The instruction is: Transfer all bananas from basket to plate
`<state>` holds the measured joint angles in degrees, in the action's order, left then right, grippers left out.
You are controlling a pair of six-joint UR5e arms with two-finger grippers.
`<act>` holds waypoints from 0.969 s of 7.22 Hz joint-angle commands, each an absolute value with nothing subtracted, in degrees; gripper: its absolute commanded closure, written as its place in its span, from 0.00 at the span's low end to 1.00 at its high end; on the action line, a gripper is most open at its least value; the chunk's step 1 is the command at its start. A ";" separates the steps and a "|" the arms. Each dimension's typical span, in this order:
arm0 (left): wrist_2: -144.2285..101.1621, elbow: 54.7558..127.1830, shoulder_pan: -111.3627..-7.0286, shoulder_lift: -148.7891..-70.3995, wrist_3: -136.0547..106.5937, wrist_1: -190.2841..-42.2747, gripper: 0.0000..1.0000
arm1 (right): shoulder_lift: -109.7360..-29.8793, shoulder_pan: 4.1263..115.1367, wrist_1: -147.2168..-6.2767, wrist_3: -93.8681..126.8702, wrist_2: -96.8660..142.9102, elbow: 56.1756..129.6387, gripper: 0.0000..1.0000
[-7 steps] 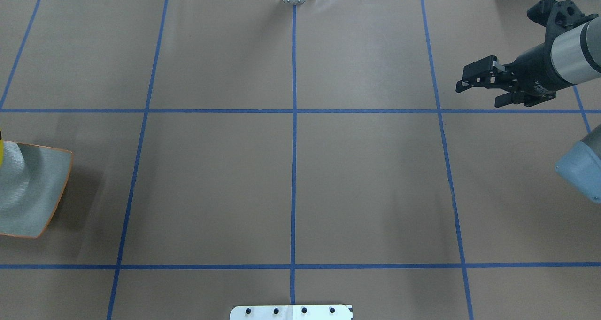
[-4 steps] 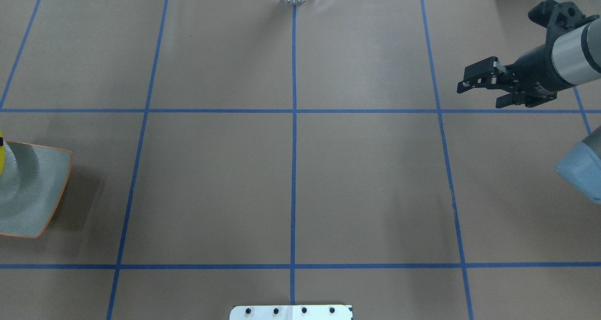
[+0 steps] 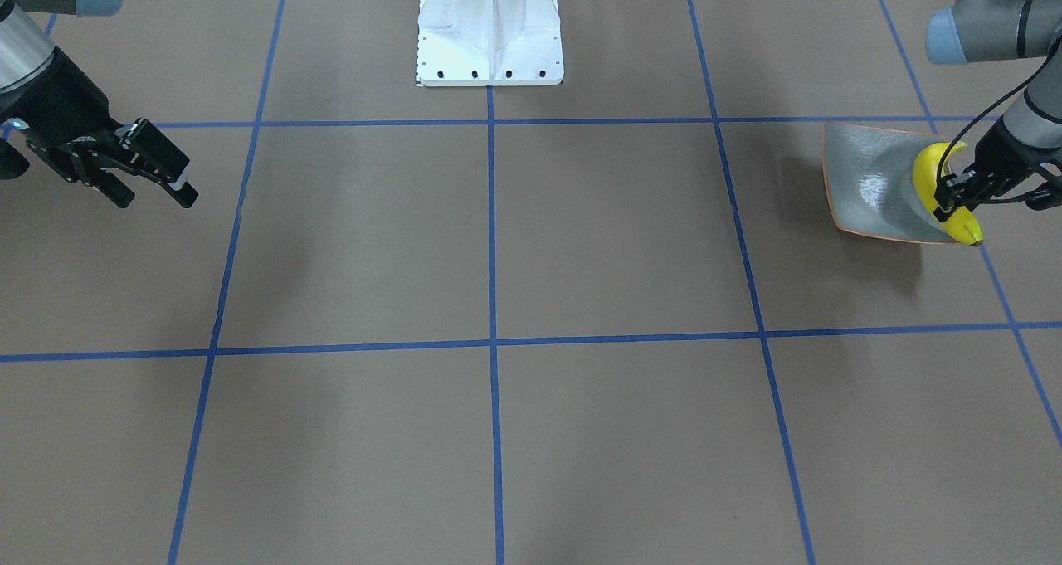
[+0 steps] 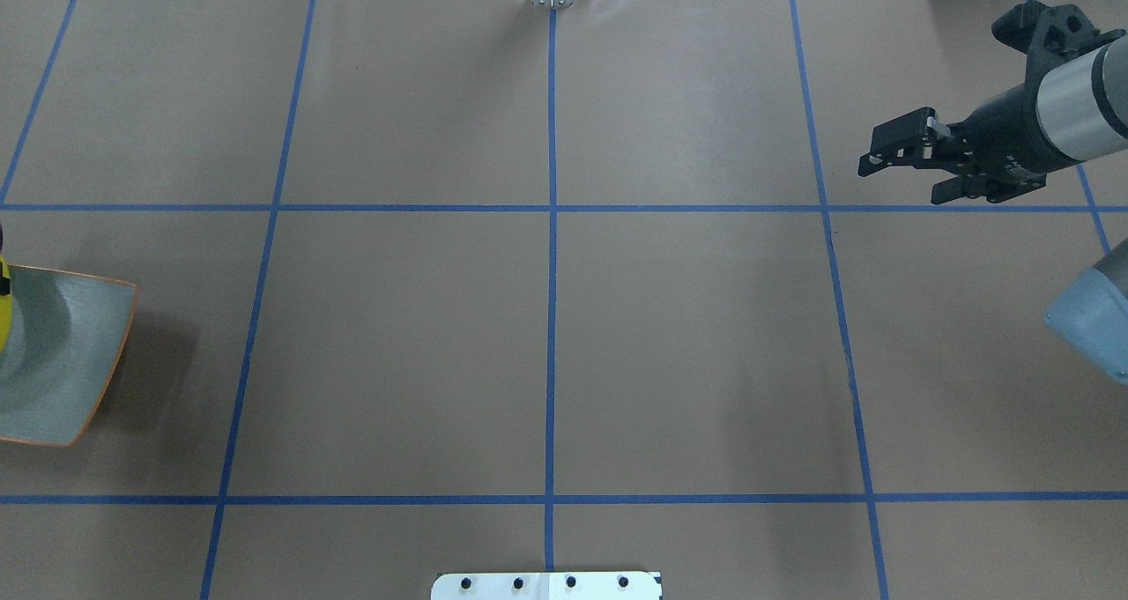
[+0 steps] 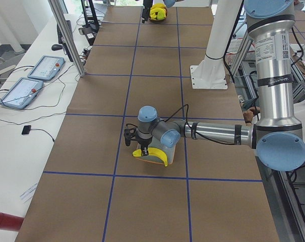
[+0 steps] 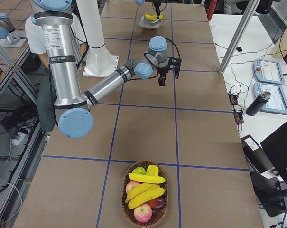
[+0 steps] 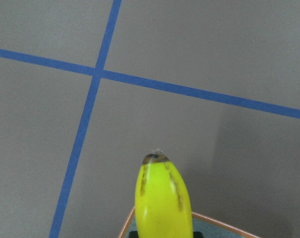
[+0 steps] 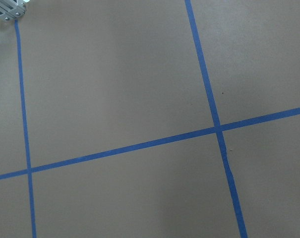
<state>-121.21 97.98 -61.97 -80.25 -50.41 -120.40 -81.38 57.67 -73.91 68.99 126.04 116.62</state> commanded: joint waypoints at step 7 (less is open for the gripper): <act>-122.16 99.40 -60.82 -80.42 -50.36 -120.32 0.23 | -81.30 57.74 -73.92 68.99 126.21 116.80 0.00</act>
